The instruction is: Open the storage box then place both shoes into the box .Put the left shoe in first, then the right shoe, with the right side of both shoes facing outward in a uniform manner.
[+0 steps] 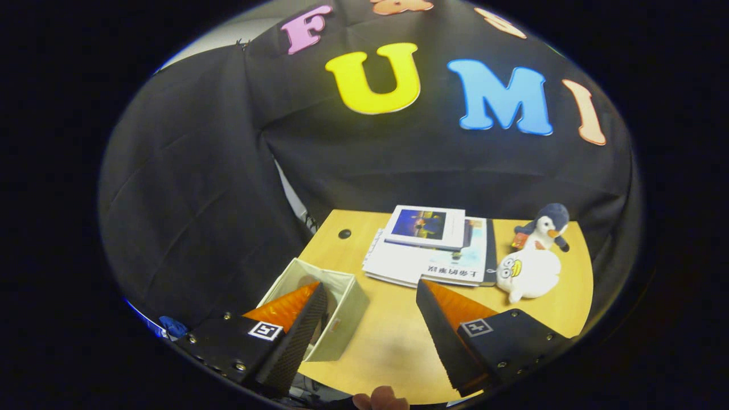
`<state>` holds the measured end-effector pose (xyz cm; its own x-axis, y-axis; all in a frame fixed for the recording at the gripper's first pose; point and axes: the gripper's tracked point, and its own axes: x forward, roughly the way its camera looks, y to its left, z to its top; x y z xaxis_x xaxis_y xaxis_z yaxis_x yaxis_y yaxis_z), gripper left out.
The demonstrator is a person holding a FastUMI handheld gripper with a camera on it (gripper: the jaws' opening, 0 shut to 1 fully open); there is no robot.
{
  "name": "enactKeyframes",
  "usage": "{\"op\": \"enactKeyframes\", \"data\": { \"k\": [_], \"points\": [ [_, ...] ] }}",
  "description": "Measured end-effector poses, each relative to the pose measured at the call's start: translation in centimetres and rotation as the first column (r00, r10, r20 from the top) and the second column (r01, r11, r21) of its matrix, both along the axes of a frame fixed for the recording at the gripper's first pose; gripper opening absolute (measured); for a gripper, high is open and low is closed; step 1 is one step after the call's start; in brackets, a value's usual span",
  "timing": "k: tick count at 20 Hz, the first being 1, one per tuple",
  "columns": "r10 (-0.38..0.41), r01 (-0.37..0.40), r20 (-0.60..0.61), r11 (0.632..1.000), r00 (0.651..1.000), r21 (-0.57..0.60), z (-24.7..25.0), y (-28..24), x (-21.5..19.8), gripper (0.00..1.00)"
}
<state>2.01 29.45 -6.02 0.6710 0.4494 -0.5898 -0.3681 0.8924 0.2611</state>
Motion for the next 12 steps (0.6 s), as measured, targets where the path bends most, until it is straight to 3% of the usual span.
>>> {"op": "enactKeyframes", "data": {
  "k": [2,5,8,12],
  "points": [
    [-0.098,0.096,0.156,0.995,0.983,0.023,2.8,-4.0,0.9,0.98],
    [-0.226,0.231,0.39,0.972,0.893,0.036,6.3,-10.9,1.8,0.98],
    [-0.294,0.284,0.482,0.954,0.826,0.095,7.3,-15.2,0.6,0.97],
    [-0.296,0.29,0.476,0.953,0.828,0.089,6.3,-18.4,0.4,0.97]
  ]
}}
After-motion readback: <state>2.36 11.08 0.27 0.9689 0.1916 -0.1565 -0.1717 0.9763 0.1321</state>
